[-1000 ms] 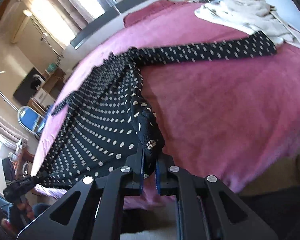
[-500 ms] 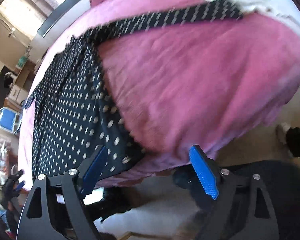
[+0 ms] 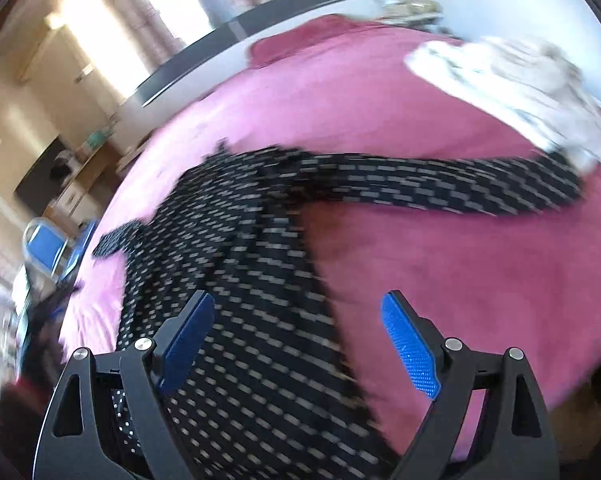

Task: Fold clothes

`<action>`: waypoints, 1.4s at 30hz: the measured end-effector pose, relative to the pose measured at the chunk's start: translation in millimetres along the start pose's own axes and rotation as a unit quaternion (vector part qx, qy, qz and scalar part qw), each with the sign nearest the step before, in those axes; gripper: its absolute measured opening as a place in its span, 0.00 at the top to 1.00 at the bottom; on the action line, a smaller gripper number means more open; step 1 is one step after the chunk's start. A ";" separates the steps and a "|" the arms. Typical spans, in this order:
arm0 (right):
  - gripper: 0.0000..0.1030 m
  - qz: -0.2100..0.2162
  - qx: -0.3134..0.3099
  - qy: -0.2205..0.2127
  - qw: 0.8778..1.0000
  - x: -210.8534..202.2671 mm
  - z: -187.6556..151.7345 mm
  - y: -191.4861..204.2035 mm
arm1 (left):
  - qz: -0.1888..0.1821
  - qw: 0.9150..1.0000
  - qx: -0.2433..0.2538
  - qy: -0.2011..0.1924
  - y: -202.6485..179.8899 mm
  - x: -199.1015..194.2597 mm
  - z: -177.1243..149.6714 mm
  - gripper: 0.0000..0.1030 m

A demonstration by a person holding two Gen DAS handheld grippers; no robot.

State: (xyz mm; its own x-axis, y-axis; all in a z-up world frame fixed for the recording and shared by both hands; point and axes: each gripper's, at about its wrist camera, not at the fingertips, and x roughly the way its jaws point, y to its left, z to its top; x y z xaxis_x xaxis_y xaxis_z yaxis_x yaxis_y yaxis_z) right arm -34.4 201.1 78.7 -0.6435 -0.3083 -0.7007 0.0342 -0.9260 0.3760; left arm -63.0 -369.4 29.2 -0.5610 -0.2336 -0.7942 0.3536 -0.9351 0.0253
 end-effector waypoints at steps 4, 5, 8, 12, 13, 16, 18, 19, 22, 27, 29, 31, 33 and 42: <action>0.14 0.026 -0.057 0.030 0.998 40.9 -5.0 45.6 | -0.002 1.000 -0.015 0.011 14.9 49.7 43.9 0.00; 0.14 0.034 -0.060 0.038 0.997 51.1 -6.0 52.4 | -0.011 0.999 -0.050 0.019 30.3 62.5 49.8 0.00; 0.14 0.055 -0.050 0.053 0.996 73.6 -6.9 61.9 | -0.063 0.981 -0.181 0.025 85.2 101.6 51.3 0.00; 0.14 0.076 -0.023 0.062 0.995 89.3 -2.6 62.7 | -0.122 0.957 -0.261 -0.017 128.6 122.0 46.9 0.00; 0.14 0.081 -0.016 0.063 0.995 92.0 -0.7 62.0 | -0.135 0.953 -0.270 -0.028 133.6 125.7 49.4 0.00; 0.14 0.093 0.006 0.068 0.993 103.0 6.1 58.7 | -0.167 0.937 -0.302 -0.057 146.8 138.6 58.4 0.00; 0.14 0.100 0.005 0.075 0.992 115.5 9.6 61.4 | -0.171 0.932 -0.313 -0.065 150.9 147.9 66.1 0.01; 0.14 0.094 -0.008 0.077 0.993 122.7 11.4 65.1 | -0.167 0.934 -0.309 -0.067 150.2 151.5 70.6 0.01; 0.14 0.048 -0.063 0.091 0.993 147.1 16.1 81.1 | -0.155 0.940 -0.295 -0.071 147.8 161.0 81.7 0.01; 0.14 0.074 -0.038 0.096 0.992 171.0 28.0 95.9 | -0.152 0.942 -0.295 -0.056 153.1 169.9 86.8 0.95; 0.14 0.079 -0.050 0.095 0.991 174.4 27.1 108.1 | -0.168 0.938 -0.299 -0.054 156.3 170.4 84.0 0.95; 0.14 0.070 -0.071 0.095 0.991 178.4 27.1 117.2 | -0.164 0.942 -0.287 -0.057 154.0 167.6 83.4 0.96; 0.14 0.051 -0.094 0.087 0.990 183.0 31.2 123.1 | -0.150 0.944 -0.283 -0.073 152.9 155.5 82.0 0.96; 0.14 -0.104 -0.133 0.083 0.982 253.7 98.9 98.7 | -0.046 0.940 -0.303 -0.148 189.9 67.0 50.2 0.96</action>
State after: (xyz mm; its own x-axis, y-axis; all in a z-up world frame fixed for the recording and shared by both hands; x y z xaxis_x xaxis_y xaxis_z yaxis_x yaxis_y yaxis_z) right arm -269.9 53.1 -2.0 -0.5251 -0.1176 -0.8429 0.1276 -0.9901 0.0586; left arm -71.0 -576.0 11.3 -0.7616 -0.3073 -0.5706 0.6052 -0.6521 -0.4566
